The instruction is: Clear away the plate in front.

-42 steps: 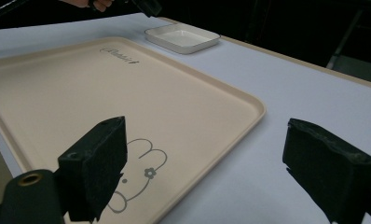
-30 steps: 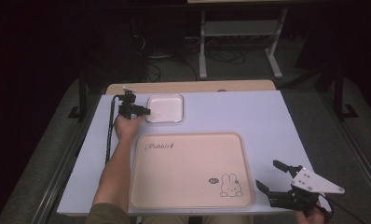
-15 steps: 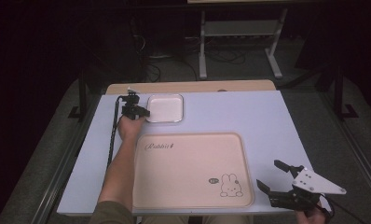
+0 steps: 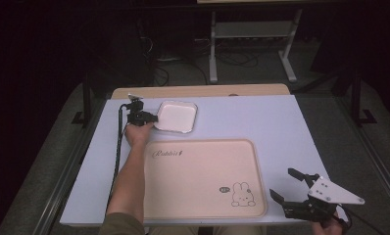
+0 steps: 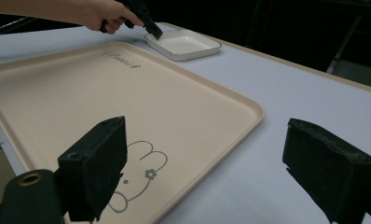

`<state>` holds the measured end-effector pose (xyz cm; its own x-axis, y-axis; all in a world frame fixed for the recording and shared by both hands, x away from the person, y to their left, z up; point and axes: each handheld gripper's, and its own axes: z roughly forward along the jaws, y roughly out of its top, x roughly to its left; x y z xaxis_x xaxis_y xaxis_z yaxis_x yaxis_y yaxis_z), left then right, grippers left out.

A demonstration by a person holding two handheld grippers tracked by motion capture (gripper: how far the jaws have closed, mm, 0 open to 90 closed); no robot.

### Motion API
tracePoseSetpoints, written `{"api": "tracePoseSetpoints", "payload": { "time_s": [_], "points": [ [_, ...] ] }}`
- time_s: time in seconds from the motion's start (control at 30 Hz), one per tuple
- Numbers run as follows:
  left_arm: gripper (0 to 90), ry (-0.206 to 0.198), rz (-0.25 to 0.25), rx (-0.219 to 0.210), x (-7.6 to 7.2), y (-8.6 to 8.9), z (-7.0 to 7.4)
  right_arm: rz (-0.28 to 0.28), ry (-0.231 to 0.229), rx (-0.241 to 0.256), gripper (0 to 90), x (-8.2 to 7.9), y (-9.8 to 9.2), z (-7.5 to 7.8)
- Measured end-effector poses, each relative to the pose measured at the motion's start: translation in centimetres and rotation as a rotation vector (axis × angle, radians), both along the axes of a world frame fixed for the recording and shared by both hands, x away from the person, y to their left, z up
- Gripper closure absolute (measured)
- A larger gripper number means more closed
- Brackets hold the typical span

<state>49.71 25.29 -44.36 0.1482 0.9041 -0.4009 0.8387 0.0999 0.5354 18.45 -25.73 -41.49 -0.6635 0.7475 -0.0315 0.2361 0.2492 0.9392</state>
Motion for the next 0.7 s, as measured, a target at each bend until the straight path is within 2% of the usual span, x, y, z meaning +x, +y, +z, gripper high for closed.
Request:
{"api": "tracePoseSetpoints", "payload": {
  "time_s": [0.07,0.2,0.47,0.57,0.7],
  "points": [
    [88.9,-0.002,0.005,-0.006,-0.1,0.1,0.1,0.001,-0.001,0.000,12.9,0.0,0.0,0.0],
    [88.9,-0.023,0.029,-0.058,-0.6,0.6,0.7,0.003,-0.001,0.007,12.9,0.0,0.0,0.0],
    [88.9,-0.064,0.047,-0.090,-1.7,1.2,2.3,0.014,-0.001,0.009,12.9,0.0,0.0,0.0],
    [88.9,-0.088,0.057,-0.097,-2.6,1.6,3.5,0.020,-0.003,0.005,12.9,0.0,0.2,0.0],
    [88.9,-0.107,0.061,-0.107,-3.3,2.0,4.2,0.017,-0.003,0.004,12.9,-0.1,0.3,0.1]
  ]
}}
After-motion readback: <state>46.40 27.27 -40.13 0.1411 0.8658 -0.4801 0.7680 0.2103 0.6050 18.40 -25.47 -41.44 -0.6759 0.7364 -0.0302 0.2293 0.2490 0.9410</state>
